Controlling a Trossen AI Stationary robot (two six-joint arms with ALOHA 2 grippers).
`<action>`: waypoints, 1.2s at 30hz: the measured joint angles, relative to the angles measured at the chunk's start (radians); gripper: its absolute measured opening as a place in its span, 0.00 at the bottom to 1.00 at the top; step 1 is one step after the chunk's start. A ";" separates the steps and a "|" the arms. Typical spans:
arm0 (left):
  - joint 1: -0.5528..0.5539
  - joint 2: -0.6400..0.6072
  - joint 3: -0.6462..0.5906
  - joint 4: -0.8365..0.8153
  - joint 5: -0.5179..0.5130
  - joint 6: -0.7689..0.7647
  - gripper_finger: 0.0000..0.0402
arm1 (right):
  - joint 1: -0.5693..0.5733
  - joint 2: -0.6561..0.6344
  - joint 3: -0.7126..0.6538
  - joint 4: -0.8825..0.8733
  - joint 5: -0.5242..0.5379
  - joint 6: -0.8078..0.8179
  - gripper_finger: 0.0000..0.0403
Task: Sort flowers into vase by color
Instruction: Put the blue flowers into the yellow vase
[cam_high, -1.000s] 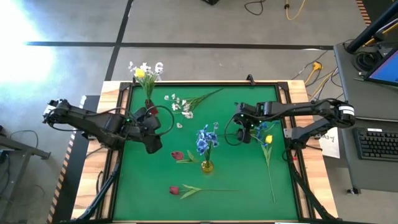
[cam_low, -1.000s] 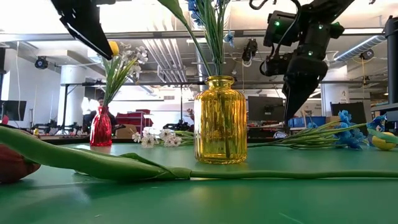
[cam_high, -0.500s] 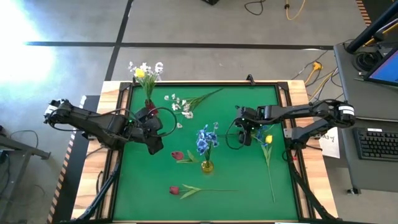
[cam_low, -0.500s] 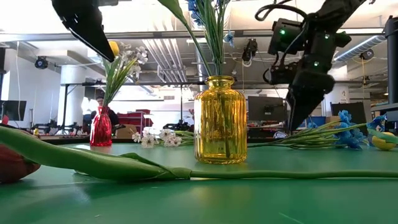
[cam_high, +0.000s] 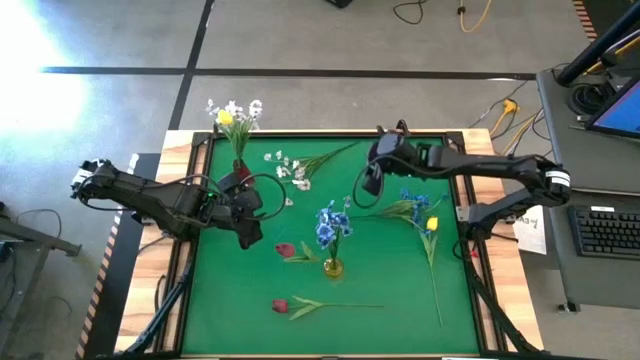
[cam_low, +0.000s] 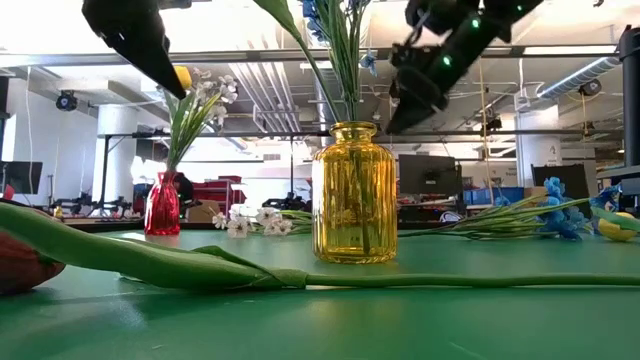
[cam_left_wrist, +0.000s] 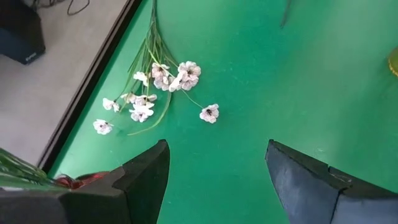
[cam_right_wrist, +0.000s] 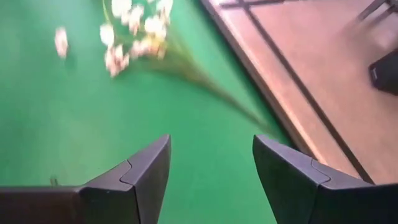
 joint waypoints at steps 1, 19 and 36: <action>0.000 0.000 0.000 0.000 0.000 0.015 0.62 | -0.001 0.000 0.022 -0.008 -0.002 0.005 0.54; 0.000 0.000 0.000 0.053 0.000 -0.062 0.62 | 0.019 0.000 0.167 -0.282 -0.211 0.123 0.53; 0.000 0.000 0.000 0.053 -0.098 0.039 0.62 | 0.133 0.050 -0.098 -0.343 -0.255 0.103 0.53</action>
